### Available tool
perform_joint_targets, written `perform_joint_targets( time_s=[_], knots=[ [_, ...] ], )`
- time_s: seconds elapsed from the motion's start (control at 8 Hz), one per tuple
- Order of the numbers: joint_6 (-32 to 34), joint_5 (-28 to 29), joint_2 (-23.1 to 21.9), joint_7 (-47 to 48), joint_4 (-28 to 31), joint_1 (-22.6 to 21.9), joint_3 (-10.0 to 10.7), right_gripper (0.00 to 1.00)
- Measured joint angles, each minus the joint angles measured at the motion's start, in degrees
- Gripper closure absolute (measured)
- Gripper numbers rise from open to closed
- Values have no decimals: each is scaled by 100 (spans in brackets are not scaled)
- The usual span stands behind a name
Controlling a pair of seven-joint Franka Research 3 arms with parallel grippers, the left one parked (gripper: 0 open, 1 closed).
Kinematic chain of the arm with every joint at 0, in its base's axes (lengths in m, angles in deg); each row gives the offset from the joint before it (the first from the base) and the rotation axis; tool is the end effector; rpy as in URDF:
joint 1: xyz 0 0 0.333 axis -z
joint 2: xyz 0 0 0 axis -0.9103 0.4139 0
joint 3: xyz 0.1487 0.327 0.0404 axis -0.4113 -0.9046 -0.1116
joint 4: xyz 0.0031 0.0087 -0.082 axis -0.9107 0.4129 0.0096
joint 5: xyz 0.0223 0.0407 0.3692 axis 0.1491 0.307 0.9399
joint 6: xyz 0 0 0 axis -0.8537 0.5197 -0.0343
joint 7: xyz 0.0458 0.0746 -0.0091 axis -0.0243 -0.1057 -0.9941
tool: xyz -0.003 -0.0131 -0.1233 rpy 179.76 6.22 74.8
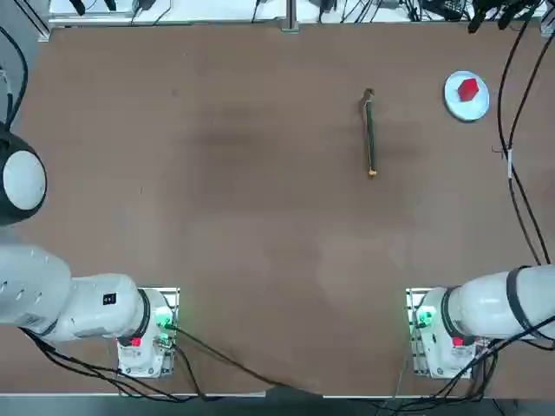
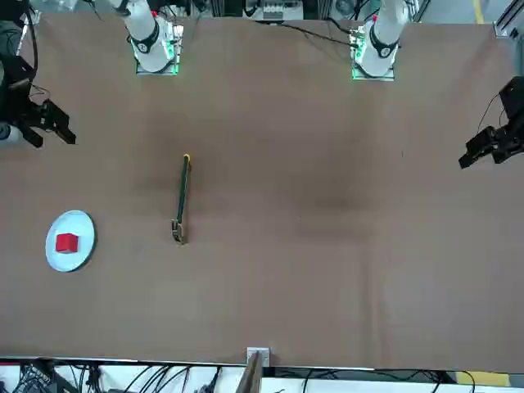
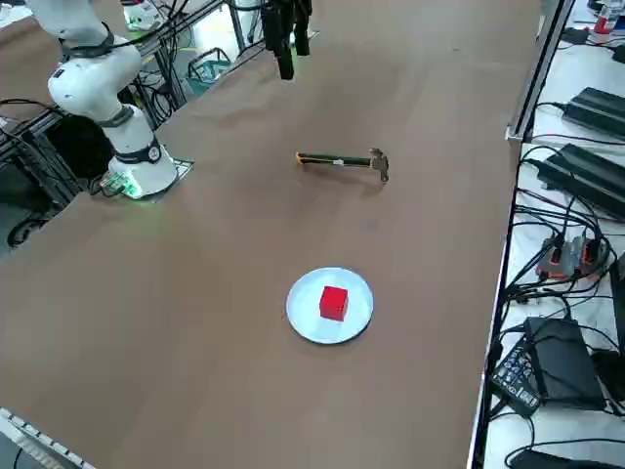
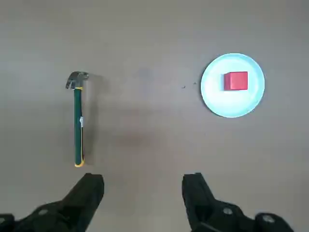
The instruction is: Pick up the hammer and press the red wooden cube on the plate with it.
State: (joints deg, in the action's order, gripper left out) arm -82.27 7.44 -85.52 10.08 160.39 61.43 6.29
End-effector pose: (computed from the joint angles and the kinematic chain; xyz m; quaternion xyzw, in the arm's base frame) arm 0.5296 -0.0158 0.6268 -0.9991 -0.0396 -0.0123 0.0013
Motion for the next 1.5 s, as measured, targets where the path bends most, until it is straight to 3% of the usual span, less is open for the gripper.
perform_joint_targets(
  time_s=[0.38, 0.75, 1.0, 1.5],
  knots=[
    [21, 34, 29, 97, 1, -60, -9, 0],
    [-267, 97, 525, 1169, 59, -886, -63, 0],
    [-1148, 97, 932, 1741, 430, -1299, -83, 0],
    [-3256, 117, 1375, 2380, 1699, -1549, -82, 0]
  ],
)
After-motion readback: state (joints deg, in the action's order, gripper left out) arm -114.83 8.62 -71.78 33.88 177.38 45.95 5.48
